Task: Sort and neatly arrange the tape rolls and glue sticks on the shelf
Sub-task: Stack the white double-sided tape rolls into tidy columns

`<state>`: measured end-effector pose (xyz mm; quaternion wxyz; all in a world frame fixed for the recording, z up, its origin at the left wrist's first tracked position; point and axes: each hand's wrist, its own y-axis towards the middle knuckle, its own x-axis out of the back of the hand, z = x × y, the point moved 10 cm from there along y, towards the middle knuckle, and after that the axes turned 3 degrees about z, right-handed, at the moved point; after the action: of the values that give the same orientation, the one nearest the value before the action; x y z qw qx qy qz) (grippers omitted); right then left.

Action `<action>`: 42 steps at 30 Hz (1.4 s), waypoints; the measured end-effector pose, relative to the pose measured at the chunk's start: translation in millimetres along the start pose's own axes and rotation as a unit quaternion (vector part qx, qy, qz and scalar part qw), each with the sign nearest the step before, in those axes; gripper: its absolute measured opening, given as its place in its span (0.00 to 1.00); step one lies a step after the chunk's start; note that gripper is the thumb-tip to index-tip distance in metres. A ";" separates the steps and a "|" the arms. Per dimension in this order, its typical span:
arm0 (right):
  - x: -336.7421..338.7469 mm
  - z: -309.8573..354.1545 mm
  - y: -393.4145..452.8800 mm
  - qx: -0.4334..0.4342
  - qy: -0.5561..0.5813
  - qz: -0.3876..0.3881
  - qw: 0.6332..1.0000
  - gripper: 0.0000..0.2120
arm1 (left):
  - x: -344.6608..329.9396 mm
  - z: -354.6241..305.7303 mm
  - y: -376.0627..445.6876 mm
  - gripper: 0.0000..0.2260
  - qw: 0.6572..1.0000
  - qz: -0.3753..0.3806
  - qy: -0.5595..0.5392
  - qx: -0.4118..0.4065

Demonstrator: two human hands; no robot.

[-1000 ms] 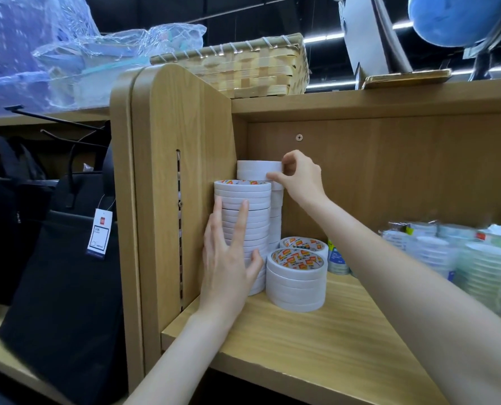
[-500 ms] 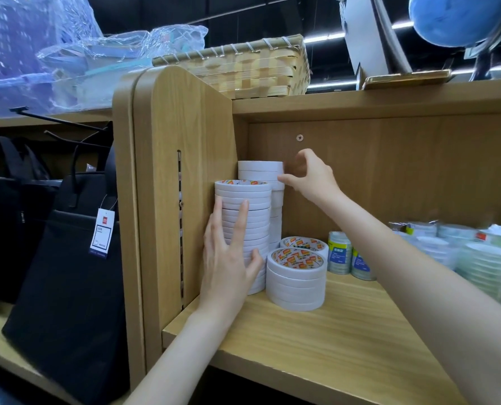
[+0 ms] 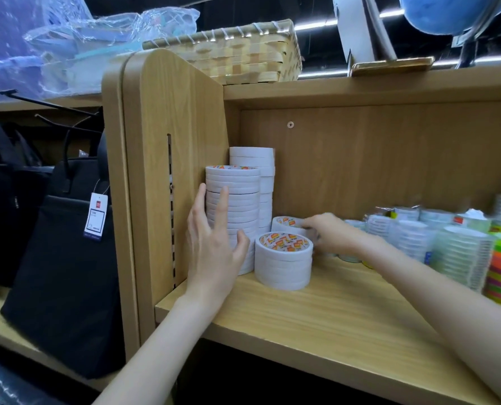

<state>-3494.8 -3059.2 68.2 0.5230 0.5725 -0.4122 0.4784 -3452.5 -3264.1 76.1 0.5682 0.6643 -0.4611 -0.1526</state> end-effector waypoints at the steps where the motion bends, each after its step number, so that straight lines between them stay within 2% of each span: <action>1: 14.2 -3.4 -0.8 -0.002 0.000 -0.023 1.000 0.04 | 3.9 -6.4 -3.3 0.30 1.000 -0.005 0.005 -0.015; 3: 36.1 -8.2 -2.1 -0.003 0.004 -0.034 0.999 0.09 | 1.9 -19.2 -8.0 0.27 0.999 0.008 0.021 -0.047; 5: 36.3 -8.1 -2.6 -0.002 0.043 0.008 0.999 0.11 | -6.7 -27.1 -9.6 0.27 0.997 0.034 0.027 -0.062; 8: 29.1 -7.9 -0.9 -0.009 0.097 0.021 0.995 0.05 | -10.1 -24.6 -8.5 0.27 0.997 0.035 0.043 -0.055; 12: 59.4 -10.5 -8.7 -0.014 0.100 -0.042 0.994 0.06 | -3.6 -13.6 -6.0 0.27 0.996 0.026 0.062 -0.055; 15: 110.8 -14.1 -17.5 -0.010 0.142 -0.140 0.980 0.12 | 7.7 -7.4 7.0 0.27 0.998 0.001 0.055 -0.037; 17: 141.6 -9.6 -18.8 0.000 0.151 -0.194 0.969 0.10 | 12.5 -7.8 20.6 0.27 0.998 -0.011 0.058 -0.034; 19: 163.7 -1.2 -10.6 0.010 0.162 -0.221 0.962 0.08 | 13.1 -10.5 35.1 0.27 0.996 -0.015 0.076 -0.042; 21: 173.9 11.3 8.3 0.025 0.172 -0.217 0.960 0.10 | 10.2 -9.3 47.2 0.27 0.996 -0.006 0.080 -0.038; 24: 167.7 32.2 44.0 0.035 0.168 -0.171 0.970 0.10 | 3.1 -3.7 54.0 0.27 0.995 0.009 0.084 -0.042; 26: 161.4 36.7 59.9 0.028 0.161 -0.163 0.973 0.14 | 0.9 -1.0 52.8 0.27 0.995 0.007 0.087 -0.056; 30: 159.4 30.1 53.3 0.018 0.180 -0.259 0.949 0.30 | -1.7 1.0 50.2 0.28 0.994 -0.002 0.079 -0.069; 32: 142.1 27.5 53.9 0.010 0.220 -0.262 0.940 0.35 | -3.8 0.6 50.1 0.28 0.995 -0.010 0.072 -0.068; 35: 114.7 32.7 71.4 -0.005 0.276 -0.217 0.936 0.29 | -4.7 1.1 48.7 0.28 0.996 -0.022 0.055 -0.060; 38: 114.8 39.6 87.7 -0.018 0.297 -0.208 0.932 0.26 | -4.6 2.0 47.6 0.28 0.996 -0.023 0.046 -0.070; 40: 115.0 40.6 90.1 -0.023 0.312 -0.210 0.926 0.27 | -3.8 2.0 48.1 0.28 0.996 -0.020 0.037 -0.077; 42: 115.0 35.4 82.5 -0.028 0.323 -0.244 0.914 0.28 | -3.9 2.3 47.1 0.28 0.996 -0.013 0.018 -0.081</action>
<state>-3547.7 -3100.4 197.8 0.7438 0.4550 -0.0815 0.4829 -3476.9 -3259.0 116.3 0.6266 0.6246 -0.4280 -0.1848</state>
